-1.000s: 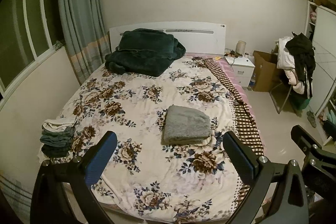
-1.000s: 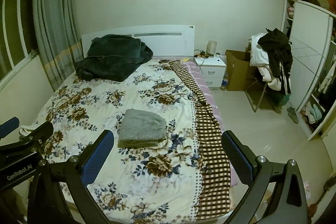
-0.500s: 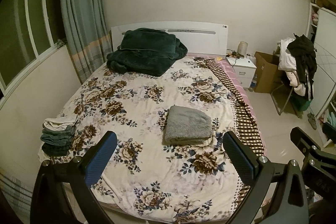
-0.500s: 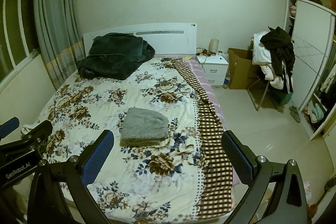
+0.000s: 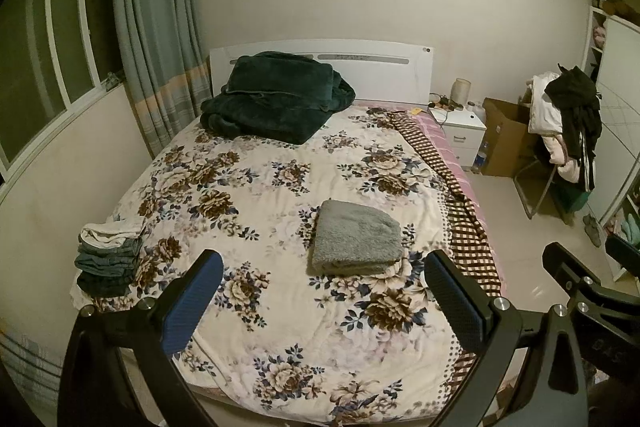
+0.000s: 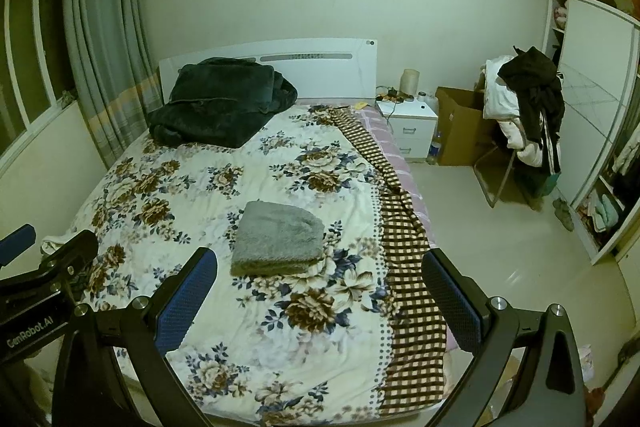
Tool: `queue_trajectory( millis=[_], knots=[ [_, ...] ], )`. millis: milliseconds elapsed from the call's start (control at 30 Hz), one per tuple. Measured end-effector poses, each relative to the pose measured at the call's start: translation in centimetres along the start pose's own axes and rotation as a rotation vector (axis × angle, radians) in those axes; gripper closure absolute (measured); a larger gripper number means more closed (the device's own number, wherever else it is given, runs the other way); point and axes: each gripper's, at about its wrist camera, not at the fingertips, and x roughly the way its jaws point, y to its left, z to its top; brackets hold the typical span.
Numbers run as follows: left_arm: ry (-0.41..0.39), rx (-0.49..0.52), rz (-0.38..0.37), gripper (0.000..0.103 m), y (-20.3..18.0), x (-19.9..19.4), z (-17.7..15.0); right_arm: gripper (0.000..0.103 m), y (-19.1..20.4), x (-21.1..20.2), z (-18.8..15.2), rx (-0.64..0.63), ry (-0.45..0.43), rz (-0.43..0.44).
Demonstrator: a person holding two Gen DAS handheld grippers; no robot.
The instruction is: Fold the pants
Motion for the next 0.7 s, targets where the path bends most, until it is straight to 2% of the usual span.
queue_trajectory(
  millis=[700],
  knots=[
    [0.018,-0.007,0.013,0.0,-0.9,0.3,-0.3,0.0,0.0,1.9,-0.9,0.008,0.043,0.028]
  ],
)
